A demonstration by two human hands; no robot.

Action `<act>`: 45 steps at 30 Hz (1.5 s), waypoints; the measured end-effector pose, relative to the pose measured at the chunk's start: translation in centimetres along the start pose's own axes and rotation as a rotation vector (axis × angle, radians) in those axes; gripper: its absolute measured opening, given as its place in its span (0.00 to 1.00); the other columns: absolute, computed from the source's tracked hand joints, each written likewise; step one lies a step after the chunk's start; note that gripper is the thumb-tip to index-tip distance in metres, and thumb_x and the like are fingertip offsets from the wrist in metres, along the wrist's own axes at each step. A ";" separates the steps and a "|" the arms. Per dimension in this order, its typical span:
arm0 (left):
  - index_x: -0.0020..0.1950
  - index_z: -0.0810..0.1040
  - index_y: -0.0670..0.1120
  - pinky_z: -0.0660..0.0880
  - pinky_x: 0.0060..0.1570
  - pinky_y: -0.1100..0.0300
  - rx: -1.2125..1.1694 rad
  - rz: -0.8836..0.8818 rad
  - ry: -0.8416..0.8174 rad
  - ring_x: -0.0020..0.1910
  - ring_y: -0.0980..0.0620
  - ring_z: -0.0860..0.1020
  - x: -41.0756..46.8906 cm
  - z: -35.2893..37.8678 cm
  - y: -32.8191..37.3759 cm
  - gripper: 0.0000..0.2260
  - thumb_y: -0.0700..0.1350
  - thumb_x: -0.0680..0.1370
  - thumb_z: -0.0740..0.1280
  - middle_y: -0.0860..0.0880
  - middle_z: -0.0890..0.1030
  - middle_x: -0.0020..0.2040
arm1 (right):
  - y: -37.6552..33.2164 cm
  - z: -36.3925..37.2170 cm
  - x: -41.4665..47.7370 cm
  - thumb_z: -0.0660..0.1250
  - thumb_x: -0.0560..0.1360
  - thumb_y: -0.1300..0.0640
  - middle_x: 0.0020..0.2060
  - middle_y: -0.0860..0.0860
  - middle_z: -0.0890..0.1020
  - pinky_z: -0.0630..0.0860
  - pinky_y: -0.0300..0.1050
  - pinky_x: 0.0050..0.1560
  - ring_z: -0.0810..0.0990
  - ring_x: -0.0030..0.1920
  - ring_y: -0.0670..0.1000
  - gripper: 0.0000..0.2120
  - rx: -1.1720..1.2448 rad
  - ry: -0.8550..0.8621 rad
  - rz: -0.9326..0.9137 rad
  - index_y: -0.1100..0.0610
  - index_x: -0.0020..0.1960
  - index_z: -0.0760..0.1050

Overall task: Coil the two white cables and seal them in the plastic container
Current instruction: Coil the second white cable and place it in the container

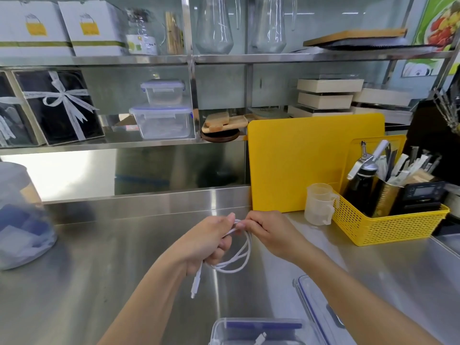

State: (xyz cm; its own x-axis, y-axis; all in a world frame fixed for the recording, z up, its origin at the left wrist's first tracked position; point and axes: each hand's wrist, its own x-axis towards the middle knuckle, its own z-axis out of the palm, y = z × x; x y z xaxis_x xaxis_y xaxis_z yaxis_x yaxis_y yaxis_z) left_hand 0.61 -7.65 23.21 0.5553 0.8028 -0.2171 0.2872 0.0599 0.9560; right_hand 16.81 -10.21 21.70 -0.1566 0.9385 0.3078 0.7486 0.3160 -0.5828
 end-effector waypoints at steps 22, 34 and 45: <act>0.27 0.58 0.50 0.51 0.21 0.70 -0.191 -0.166 0.138 0.17 0.56 0.51 2.5 0.7 -3.9 0.20 0.49 0.79 0.56 0.53 0.57 0.20 | -0.5 -3.1 -0.4 0.66 0.70 0.67 0.28 0.53 0.81 0.80 0.38 0.30 0.81 0.30 0.50 0.02 0.932 -0.262 0.271 0.64 0.42 0.75; 0.28 0.60 0.49 0.50 0.20 0.68 -0.217 -0.261 0.115 0.19 0.55 0.51 2.2 -0.8 -5.2 0.21 0.53 0.80 0.55 0.52 0.58 0.21 | -1.3 1.2 -0.7 0.66 0.74 0.58 0.32 0.48 0.74 0.74 0.43 0.37 0.72 0.31 0.47 0.03 0.058 -0.016 0.152 0.56 0.42 0.74; 0.26 0.60 0.50 0.52 0.16 0.70 -0.410 -0.192 -0.062 0.16 0.57 0.53 1.7 -0.2 -3.8 0.22 0.52 0.80 0.55 0.53 0.58 0.19 | -0.4 5.2 -0.9 0.68 0.72 0.62 0.47 0.49 0.73 0.74 0.29 0.43 0.76 0.45 0.39 0.13 0.467 0.087 0.235 0.53 0.51 0.66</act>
State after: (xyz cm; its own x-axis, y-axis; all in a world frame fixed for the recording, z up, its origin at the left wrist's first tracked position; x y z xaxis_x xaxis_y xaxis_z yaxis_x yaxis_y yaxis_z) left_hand 0.33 -6.45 19.27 0.5711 0.7181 -0.3977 0.0636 0.4443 0.8936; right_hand 13.28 -10.45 17.73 0.0497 0.9826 0.1787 0.3875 0.1459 -0.9102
